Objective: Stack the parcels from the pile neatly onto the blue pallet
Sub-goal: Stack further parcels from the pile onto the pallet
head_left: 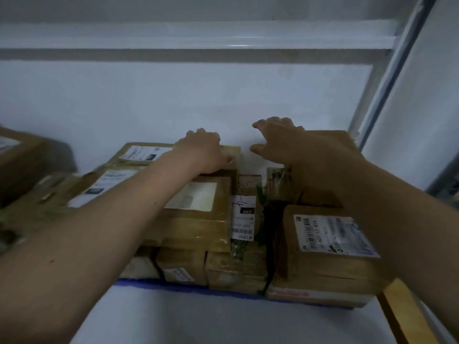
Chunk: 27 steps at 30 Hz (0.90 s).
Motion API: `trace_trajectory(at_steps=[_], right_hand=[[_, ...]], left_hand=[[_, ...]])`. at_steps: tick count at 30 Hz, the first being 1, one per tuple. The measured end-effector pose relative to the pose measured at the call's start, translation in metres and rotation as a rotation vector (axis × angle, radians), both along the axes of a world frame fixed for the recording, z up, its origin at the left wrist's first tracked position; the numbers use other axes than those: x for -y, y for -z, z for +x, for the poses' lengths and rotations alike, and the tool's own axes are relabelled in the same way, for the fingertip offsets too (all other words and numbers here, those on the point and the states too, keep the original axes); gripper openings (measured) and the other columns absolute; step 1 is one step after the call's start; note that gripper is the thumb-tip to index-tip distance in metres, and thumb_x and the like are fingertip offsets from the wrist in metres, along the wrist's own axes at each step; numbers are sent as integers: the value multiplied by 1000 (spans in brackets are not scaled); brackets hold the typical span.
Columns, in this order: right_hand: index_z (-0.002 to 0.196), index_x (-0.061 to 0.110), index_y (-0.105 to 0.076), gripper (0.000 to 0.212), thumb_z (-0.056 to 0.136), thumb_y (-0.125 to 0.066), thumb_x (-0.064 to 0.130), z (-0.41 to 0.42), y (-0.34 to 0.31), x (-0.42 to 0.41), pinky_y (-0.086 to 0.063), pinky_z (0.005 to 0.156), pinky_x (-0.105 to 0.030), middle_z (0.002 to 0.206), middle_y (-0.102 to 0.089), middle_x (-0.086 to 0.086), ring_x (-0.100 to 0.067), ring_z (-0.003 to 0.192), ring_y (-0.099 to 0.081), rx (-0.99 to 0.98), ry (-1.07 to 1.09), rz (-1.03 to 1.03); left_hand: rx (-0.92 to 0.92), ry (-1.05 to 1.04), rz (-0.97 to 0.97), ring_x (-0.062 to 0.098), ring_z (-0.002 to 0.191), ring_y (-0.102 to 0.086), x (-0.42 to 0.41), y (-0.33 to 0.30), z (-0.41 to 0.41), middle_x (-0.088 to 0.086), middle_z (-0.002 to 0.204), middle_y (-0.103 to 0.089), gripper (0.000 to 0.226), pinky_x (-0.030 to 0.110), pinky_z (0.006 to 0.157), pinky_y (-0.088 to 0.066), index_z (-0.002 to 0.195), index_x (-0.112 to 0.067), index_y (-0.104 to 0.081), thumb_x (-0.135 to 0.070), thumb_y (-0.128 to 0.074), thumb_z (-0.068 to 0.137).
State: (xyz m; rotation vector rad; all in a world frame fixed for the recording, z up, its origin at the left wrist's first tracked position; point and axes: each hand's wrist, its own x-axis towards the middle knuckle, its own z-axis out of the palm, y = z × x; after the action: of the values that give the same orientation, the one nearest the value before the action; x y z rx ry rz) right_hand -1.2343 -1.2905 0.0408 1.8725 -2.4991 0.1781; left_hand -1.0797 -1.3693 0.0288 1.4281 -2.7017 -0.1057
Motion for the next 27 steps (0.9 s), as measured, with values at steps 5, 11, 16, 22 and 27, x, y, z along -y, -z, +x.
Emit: trace_trajectory(at_steps=[5,11,16,22,27], right_hand=[[144,18,-28,62,92,-50,43,58,0,31,-30,103,-52,147,-32,-12,-36,133,-29,-2,-169,104],[143,19,-29,64,90,-51,47,152,-3,54,-31,103,-50,145,-34,-12,-35,132,-31,14,-282,95],[139,18,-35,58,90,-52,45,254,1,67,-35,103,-47,139,-42,-10,-32,127,-37,29,-393,95],[140,23,-36,63,87,-50,54,383,24,73,-35,105,-42,140,-42,-8,-31,126,-42,24,-567,159],[126,21,-52,50,83,-60,43,469,46,67,-46,93,-41,127,-55,-10,-29,111,-53,-150,-719,-31]], left_hand=[[46,-112,-1,29,125,-45,10,2,72,9,141,-45,63,37,94,-40,138,-18,-46,-58,-47,89],[-27,-196,19,29,127,-43,3,5,176,6,144,-43,61,33,93,-39,139,-22,-46,-56,-51,87],[31,-272,37,28,124,-47,-5,12,282,8,141,-46,62,34,92,-41,137,-21,-48,-58,-49,87],[38,-406,89,28,116,-52,-18,35,413,7,130,-55,52,33,85,-43,126,-19,-55,-55,-49,89],[10,-491,128,31,121,-49,-26,53,495,9,139,-47,57,34,91,-42,135,-19,-46,-48,-55,87]])
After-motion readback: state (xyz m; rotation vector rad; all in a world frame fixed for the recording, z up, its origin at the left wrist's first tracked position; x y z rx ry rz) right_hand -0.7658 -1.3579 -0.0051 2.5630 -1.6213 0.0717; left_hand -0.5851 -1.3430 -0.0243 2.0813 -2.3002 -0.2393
